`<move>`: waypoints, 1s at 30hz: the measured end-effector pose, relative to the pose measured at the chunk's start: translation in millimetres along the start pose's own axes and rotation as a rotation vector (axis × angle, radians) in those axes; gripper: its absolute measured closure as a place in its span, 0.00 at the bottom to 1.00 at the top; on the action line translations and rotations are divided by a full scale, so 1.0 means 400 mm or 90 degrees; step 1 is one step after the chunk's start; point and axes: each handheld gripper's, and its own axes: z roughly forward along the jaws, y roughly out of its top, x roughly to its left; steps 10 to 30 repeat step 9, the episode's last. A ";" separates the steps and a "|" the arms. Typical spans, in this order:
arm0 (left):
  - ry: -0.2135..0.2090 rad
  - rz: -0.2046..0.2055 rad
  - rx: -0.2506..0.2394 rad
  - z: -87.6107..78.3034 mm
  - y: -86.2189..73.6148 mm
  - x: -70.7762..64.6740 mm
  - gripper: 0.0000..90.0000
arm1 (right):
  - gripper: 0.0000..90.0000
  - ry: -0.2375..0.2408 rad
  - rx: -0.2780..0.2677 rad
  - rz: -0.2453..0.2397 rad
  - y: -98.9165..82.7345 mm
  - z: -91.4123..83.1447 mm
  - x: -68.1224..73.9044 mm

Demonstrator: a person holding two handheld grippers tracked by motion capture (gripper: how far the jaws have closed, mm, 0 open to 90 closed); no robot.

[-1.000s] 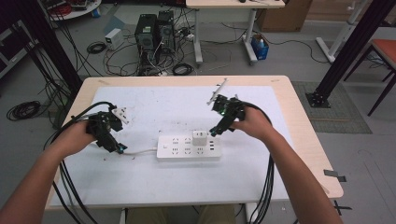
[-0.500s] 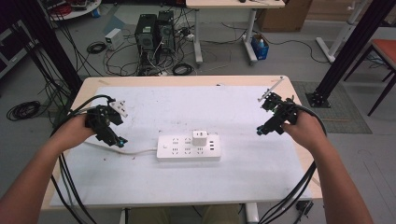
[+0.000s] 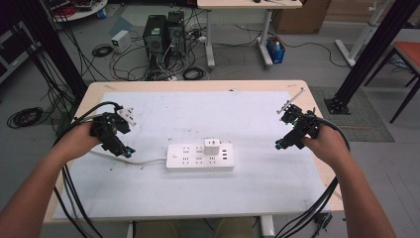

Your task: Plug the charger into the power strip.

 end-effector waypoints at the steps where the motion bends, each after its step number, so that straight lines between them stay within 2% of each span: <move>1: 0.002 -0.003 -0.001 0.000 -0.001 -0.001 0.25 | 0.12 0.001 0.000 0.003 -0.001 0.002 0.003; 6: 0.003 -0.004 -0.002 -0.001 -0.005 -0.005 0.25 | 0.12 0.004 -0.001 0.001 -0.008 0.007 0.007; 8: 0.006 -0.006 0.000 0.002 -0.006 -0.007 0.25 | 0.12 0.008 -0.007 0.009 -0.015 0.009 0.007; 30: 0.006 -0.008 -0.001 0.005 -0.007 -0.007 0.25 | 0.12 0.008 -0.007 0.009 -0.015 0.009 0.007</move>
